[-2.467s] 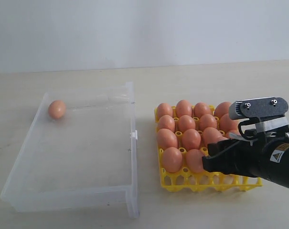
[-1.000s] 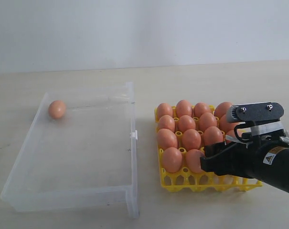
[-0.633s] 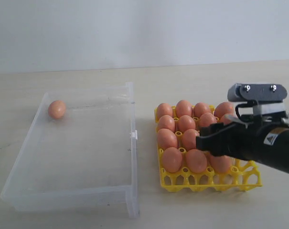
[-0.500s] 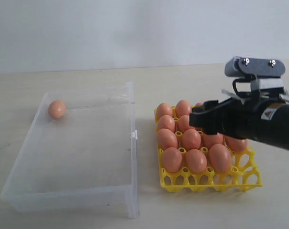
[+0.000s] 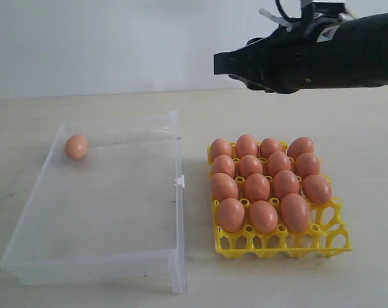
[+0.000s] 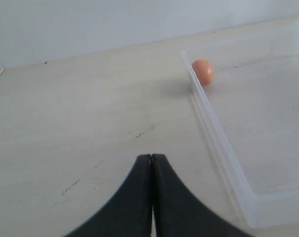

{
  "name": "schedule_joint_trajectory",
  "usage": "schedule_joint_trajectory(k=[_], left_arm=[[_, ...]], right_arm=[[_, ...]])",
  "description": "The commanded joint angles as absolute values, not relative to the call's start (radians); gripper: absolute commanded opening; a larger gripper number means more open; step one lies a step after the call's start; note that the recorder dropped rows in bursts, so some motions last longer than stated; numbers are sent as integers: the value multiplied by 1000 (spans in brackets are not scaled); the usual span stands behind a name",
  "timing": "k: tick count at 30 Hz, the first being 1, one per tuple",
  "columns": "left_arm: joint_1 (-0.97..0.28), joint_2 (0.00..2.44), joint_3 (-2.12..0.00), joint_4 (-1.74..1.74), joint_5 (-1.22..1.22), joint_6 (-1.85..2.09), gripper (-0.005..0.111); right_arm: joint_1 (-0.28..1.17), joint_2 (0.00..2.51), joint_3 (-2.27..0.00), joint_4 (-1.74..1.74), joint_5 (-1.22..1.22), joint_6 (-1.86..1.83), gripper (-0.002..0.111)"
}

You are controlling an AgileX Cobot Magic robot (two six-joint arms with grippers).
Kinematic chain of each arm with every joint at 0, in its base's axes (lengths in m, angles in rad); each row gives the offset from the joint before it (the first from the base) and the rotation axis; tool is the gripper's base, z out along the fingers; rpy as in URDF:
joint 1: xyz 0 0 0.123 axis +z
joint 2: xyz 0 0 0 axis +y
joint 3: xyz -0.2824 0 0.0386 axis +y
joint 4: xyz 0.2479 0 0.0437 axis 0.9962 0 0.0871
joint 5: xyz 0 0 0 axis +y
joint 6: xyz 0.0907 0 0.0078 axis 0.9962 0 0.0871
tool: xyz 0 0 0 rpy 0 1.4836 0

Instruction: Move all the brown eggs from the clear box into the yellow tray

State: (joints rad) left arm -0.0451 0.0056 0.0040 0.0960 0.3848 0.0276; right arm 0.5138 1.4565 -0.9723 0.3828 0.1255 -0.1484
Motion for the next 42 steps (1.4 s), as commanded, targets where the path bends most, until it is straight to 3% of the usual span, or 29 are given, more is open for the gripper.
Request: schedule_joint_trajectory(k=[1,9,11,16,19,23,32,42], left_arm=[[-50,0,0,95,379,23,0],[-50,0,0,95,379,23,0],[-50,0,0,95,379,23,0],[-50,0,0,95,379,23,0],[-50,0,0,95,379,23,0],[-50,0,0,95,379,23,0],[-50,0,0,95,379,23,0],[-50,0,0,95,379,23,0]], right_arm=[[527,1578,-1051,505,244,-342,25],[550,1859,-1224,1359,592,-1014,25],[569,1924,-1279,1448,660,-1070,25],[619,2010,-1404,1451,560,-1070,25],[646,2065,-1498,1451,531,-1059,35],[670,2156,-1632,1365,528,-914,53],[690,2382,-1883,1088,480,-619,54],[698,2449,-1888,419,485,-114,54]])
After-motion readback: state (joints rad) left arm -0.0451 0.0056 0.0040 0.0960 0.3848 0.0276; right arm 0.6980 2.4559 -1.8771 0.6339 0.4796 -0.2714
